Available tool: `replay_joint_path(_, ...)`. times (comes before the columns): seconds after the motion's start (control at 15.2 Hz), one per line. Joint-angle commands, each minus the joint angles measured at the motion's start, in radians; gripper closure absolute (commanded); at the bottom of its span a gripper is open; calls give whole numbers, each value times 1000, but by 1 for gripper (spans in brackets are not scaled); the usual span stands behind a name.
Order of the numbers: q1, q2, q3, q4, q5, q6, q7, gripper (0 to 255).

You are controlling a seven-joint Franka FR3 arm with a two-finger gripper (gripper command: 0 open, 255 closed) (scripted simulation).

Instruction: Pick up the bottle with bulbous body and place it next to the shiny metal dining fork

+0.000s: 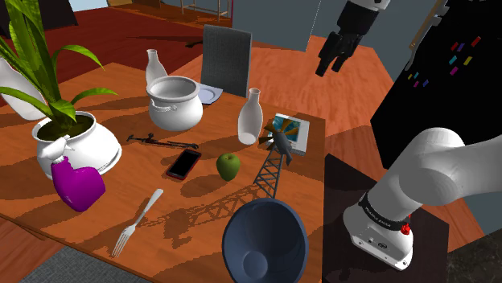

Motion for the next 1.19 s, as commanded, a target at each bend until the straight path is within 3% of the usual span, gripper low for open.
replay_joint_path(0.0,0,0,0,0,0,0,0,0)
replay_joint_path(0.53,4,254,16,1,-4,266,3,0)
replay_joint_path(1.12,4,589,31,113,-18,504,14,0)
